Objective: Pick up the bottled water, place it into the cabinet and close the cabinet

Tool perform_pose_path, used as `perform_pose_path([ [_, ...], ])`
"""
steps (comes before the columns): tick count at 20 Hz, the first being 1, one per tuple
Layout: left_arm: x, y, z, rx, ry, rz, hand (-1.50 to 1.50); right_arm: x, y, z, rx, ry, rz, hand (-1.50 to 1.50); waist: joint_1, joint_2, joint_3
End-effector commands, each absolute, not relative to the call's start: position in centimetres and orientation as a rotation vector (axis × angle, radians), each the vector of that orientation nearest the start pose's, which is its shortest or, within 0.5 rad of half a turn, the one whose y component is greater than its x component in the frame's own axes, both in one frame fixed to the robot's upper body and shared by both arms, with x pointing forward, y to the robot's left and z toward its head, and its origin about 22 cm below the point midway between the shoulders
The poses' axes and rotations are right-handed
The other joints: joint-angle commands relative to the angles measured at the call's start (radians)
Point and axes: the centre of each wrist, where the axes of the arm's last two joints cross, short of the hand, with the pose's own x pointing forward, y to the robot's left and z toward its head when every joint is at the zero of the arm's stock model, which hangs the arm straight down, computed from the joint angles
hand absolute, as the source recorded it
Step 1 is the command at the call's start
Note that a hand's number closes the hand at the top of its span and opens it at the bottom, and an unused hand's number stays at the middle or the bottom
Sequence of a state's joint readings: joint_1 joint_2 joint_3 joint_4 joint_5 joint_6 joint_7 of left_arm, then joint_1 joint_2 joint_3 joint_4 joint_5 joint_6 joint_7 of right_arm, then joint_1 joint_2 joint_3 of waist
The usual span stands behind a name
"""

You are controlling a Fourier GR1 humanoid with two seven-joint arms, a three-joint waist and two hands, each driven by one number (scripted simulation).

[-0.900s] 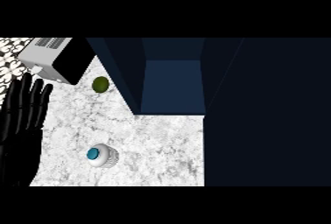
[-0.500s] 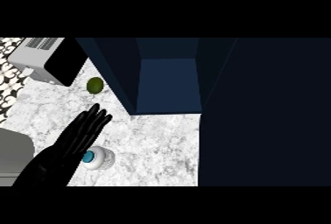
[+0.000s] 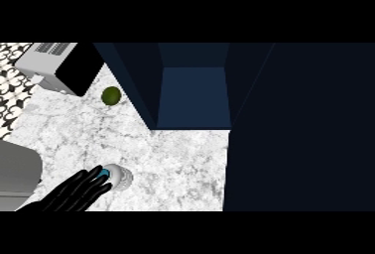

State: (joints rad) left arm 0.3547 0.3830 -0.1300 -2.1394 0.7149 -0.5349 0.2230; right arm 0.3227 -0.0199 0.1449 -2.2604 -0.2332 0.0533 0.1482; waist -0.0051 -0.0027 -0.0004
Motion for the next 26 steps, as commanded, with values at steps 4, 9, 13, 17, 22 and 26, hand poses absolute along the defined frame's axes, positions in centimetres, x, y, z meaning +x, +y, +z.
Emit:
perform_pose_path([
  [4,14.8,32.0,9.6,-0.815,-1.449,-0.402,-1.50,12.2,-22.1,10.8,0.307,-1.803,-0.120,-1.50,0.001,0.001,0.000],
  [9,13.8,34.2,6.4,-0.814,-1.448,-0.393,-1.50,11.5,-24.3,9.6,0.294,-1.801,-0.092,-1.50,0.003,0.001,0.000],
  [13,14.5,36.0,7.6,-0.793,-1.475,-0.398,-1.50,11.9,-22.0,8.0,0.288,-1.792,-0.091,-1.50,0.003,0.001,0.001],
  [17,14.4,36.2,6.5,-0.809,-1.488,-0.398,-1.50,11.3,-23.1,7.7,0.299,-1.816,-0.065,-1.50,0.003,0.001,0.001],
  [22,15.8,36.4,5.9,-0.782,-1.506,-0.353,-1.50,13.0,-21.9,8.6,0.300,-1.823,-0.093,-1.50,0.004,0.003,0.000],
  [26,14.7,37.1,5.7,-0.712,-1.524,-0.361,-1.50,11.2,-22.6,7.8,0.280,-1.823,-0.074,-1.50,0.006,0.001,0.001],
])
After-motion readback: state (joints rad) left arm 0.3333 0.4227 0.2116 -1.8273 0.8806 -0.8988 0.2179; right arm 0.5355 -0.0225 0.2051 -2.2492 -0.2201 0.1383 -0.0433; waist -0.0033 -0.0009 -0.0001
